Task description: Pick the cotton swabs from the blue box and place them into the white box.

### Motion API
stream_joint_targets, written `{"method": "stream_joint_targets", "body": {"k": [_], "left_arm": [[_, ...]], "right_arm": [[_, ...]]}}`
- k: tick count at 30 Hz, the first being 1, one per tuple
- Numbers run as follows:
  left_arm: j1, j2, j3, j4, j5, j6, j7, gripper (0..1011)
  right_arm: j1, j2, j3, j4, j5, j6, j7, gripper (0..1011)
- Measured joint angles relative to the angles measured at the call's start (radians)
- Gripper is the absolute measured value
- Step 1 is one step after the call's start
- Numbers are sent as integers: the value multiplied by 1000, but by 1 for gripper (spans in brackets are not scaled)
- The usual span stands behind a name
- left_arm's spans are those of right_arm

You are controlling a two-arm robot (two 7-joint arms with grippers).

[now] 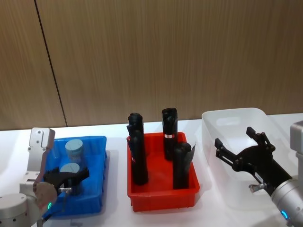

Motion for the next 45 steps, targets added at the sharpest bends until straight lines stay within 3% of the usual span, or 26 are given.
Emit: {"method": "stream_joint_targets", "body": {"k": [8, 10, 14, 22, 33, 45], "left_arm": [[-14, -7, 1, 22, 10, 6, -15, 872], [-16, -9, 1, 27, 13, 6, -17, 762], [-18, -10, 1, 28, 18, 4, -19, 685], [-13, -8, -1, 6, 31, -10, -17, 681], [19, 15, -6, -102, 71, -34, -19, 682], [57, 56, -16, -233, 100, -60, -115, 681]], "right_arm": [[0, 0, 0, 0, 0, 0, 0, 1002], [0, 0, 0, 0, 0, 0, 0, 1002], [0, 0, 0, 0, 0, 0, 0, 1002], [0, 0, 0, 0, 0, 0, 0, 1002], [0, 0, 0, 0, 0, 0, 0, 1002], [0, 0, 0, 0, 0, 0, 0, 1002]]}}
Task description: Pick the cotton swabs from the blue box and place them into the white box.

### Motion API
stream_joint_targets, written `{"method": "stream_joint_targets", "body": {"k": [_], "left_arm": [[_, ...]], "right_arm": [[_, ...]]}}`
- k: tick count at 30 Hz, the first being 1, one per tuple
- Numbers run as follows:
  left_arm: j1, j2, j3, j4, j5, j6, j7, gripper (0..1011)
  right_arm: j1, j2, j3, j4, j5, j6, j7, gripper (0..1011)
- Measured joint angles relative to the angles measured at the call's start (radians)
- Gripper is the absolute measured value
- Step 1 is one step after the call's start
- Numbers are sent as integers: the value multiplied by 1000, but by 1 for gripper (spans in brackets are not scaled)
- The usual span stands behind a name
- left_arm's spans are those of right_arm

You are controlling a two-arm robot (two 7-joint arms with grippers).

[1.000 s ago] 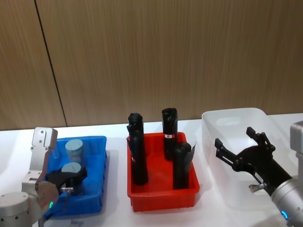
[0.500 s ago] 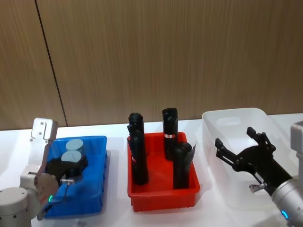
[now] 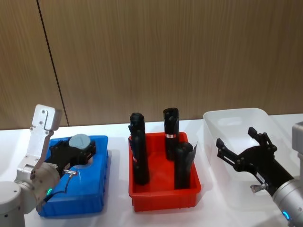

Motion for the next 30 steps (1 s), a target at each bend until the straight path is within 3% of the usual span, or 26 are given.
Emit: {"method": "stream_joint_targets", "body": {"k": [9, 15, 30], "left_arm": [[19, 28, -8, -67, 0, -18, -98, 681], [27, 47, -13, -103, -23, -32, -198, 681], [14, 61, -14, -111, -81, -60, -417, 681]], "right_arm": [[0, 0, 0, 0, 0, 0, 0, 1002], [0, 0, 0, 0, 0, 0, 0, 1002], [0, 0, 0, 0, 0, 0, 0, 1002]]}}
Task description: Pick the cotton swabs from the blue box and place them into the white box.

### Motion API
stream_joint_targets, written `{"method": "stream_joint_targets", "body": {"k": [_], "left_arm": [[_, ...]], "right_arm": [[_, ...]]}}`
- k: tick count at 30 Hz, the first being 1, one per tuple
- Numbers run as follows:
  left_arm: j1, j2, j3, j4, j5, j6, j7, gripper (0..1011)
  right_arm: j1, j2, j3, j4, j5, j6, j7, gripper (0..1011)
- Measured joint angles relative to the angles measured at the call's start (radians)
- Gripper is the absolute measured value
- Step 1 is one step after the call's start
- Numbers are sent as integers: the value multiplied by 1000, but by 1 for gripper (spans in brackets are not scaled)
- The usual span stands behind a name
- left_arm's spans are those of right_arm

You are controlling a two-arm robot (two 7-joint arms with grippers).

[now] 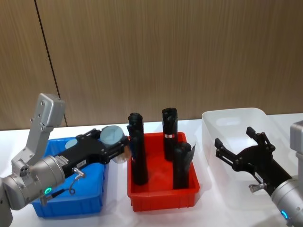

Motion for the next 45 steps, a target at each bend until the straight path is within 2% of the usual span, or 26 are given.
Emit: {"method": "stream_joint_targets", "body": {"k": [18, 24, 34, 45], "left_arm": [[-67, -15, 17, 83, -49, -28, -310, 681], [-89, -21, 25, 106, -50, -31, -383, 682], [-110, -24, 35, 129, -49, -33, -447, 681], [-120, -25, 40, 139, -49, -36, -476, 681]], "right_arm": [[0, 0, 0, 0, 0, 0, 0, 1002], [0, 0, 0, 0, 0, 0, 0, 1002], [0, 0, 0, 0, 0, 0, 0, 1002], [0, 0, 0, 0, 0, 0, 0, 1002]]}}
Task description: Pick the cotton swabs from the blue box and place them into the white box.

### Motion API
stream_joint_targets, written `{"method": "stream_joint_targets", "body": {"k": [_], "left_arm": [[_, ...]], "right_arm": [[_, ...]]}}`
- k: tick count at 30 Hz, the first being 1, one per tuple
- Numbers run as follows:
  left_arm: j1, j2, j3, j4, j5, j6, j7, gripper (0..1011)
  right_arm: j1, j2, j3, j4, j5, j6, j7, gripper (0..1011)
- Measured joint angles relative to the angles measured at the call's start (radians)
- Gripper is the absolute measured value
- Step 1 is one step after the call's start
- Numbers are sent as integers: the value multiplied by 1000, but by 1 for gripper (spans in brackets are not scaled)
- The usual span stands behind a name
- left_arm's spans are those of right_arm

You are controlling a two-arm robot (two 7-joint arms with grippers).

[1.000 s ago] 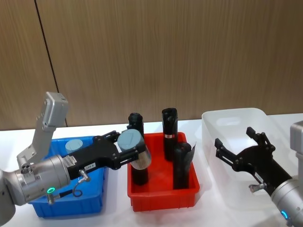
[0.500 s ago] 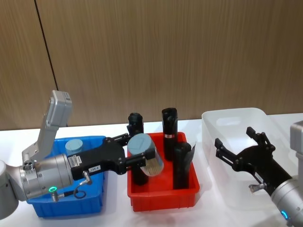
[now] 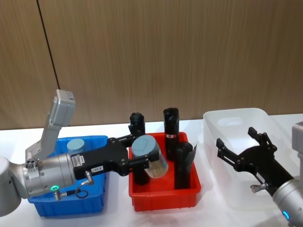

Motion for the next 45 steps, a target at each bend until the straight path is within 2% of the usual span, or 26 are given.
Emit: {"method": "stream_joint_targets", "body": {"k": [8, 18, 22, 31, 45], "left_arm": [[-3, -1, 2, 4, -1, -1, -11, 681], [-5, -1, 2, 6, -1, -2, -16, 681], [-5, -1, 3, 6, -1, -2, -18, 681], [-6, -1, 3, 7, -1, -2, -20, 681], [-6, -1, 3, 8, -1, -2, -21, 681]], "right_arm": [[1, 1, 1, -1, 7, 5, 15, 1002], [10, 14, 6, -11, 39, 49, 100, 1002], [19, 22, 8, -16, 54, 83, 145, 1002], [56, 42, 10, -27, 77, 210, 277, 1002], [137, 41, -6, -8, 70, 362, 429, 1002]]}}
